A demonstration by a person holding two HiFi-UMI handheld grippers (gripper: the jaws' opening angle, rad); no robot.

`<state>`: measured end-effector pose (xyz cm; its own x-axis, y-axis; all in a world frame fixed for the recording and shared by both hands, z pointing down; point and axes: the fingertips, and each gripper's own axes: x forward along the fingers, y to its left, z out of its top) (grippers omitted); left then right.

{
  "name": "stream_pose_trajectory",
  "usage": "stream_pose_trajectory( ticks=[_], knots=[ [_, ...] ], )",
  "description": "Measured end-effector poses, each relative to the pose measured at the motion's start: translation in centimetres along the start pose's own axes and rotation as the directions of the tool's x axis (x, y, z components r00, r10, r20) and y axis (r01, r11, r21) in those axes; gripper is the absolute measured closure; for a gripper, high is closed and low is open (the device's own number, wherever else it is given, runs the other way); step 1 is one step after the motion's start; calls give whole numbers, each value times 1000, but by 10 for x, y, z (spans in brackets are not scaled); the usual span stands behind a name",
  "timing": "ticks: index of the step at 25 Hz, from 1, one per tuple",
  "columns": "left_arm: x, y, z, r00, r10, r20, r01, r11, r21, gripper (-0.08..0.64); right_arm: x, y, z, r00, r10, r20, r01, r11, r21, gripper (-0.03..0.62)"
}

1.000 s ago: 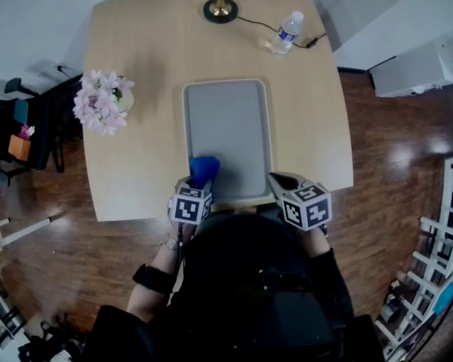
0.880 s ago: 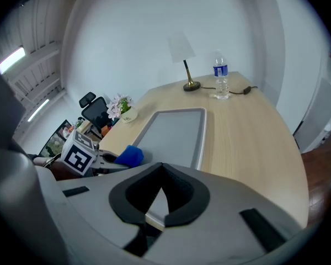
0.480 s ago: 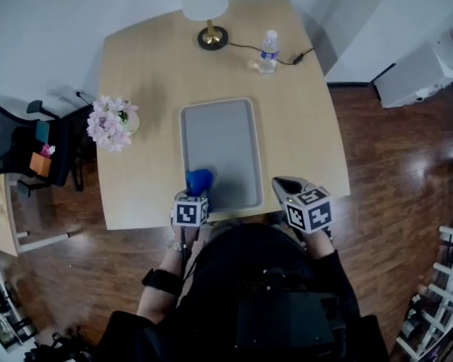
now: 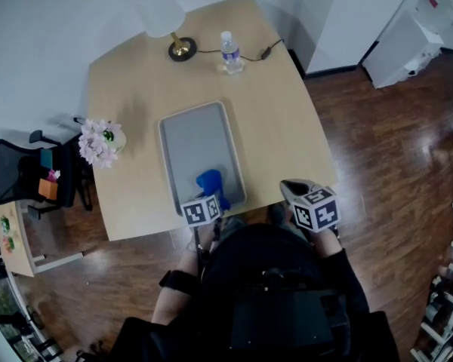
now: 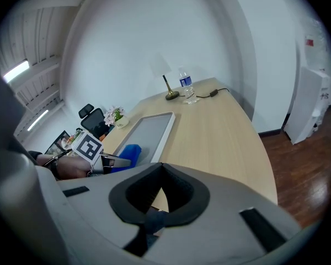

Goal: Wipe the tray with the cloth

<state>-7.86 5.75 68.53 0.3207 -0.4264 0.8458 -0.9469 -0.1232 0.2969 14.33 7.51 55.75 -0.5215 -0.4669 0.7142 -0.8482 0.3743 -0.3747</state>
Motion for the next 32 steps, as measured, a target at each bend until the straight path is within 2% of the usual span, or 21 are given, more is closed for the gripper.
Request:
stream_pose_trajectory(
  ticks=[3,7,13,16,20,24,28,32],
  knots=[
    [12,-37,1,999,-48,-5,48,999,16,459,-4,-3,2,1000,8,1,-8,1000,-21,586],
    [25,-77,1,996,-87,-27,89,992,90,459,-5,-5,4,1000,18,-11,-18,999,-45,586],
    [29,-83,2,988,-141,-55,147,983,111,462,7,0,15,1000,20,-17,-21,997,-68,586],
    [19,-85,7,976,-208,-65,215,969,119,462,17,12,25,999,28,-22,-30,996,-87,586],
    [-21,-65,28,967,-253,-18,252,953,168,462,35,32,40,999,38,-29,-41,993,-107,586],
    [-51,-18,30,976,-219,2,213,955,204,462,59,53,53,998,40,-37,-44,993,-109,586],
    [-58,25,30,979,-203,-18,203,959,199,462,84,84,59,998,44,-52,-49,993,-106,586],
    [-53,48,41,974,-223,-28,224,954,200,462,94,108,42,993,53,-101,-63,993,-104,586]
  ],
)
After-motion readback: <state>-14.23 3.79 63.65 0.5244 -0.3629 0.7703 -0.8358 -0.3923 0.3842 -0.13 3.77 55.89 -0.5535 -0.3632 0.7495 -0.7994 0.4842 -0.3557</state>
